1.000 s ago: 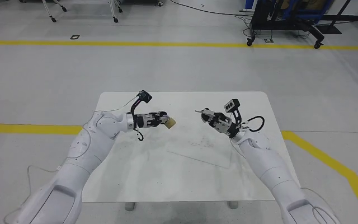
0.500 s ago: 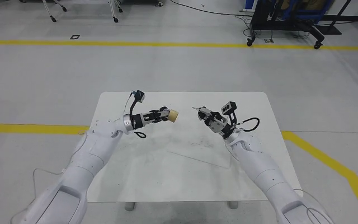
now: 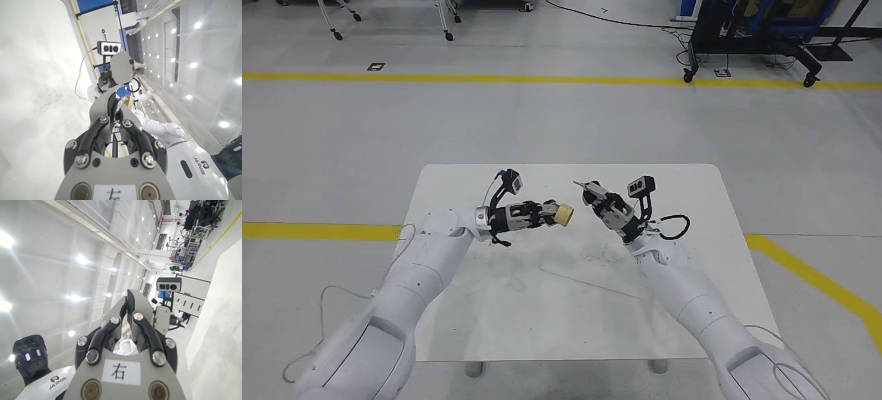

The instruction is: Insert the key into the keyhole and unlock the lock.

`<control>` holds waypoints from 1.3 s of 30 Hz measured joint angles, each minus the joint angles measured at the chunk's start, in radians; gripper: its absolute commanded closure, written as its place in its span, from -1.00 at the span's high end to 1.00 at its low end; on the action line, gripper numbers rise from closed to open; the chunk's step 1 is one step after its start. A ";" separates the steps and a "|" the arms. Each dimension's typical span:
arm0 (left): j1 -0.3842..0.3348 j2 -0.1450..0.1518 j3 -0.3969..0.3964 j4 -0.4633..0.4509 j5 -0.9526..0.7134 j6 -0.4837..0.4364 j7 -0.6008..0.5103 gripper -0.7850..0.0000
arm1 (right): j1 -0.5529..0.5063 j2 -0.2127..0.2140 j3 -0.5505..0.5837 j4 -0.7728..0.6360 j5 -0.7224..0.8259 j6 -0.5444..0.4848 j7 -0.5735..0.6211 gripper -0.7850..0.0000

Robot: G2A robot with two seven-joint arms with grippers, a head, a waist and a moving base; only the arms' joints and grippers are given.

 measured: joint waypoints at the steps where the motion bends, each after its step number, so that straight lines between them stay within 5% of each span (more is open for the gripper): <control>1: -0.001 -0.004 0.006 0.002 0.006 0.000 0.000 -1.00 | 0.005 -0.003 -0.004 0.005 -0.010 -0.001 -0.002 -1.00; 17: -0.053 -0.040 0.000 0.125 -0.035 0.045 -0.045 -1.00 | 0.015 -0.013 0.020 0.026 -0.018 0.005 0.133 -1.00; 30: -0.051 -0.042 -0.002 0.122 -0.037 0.069 -0.047 -1.00 | 0.012 -0.012 0.024 0.021 -0.018 0.004 0.140 -1.00; 39: 0.005 -0.046 -0.033 0.091 -0.081 0.383 0.190 -1.00 | -0.097 0.017 0.070 -0.082 -0.251 -0.080 -0.095 -1.00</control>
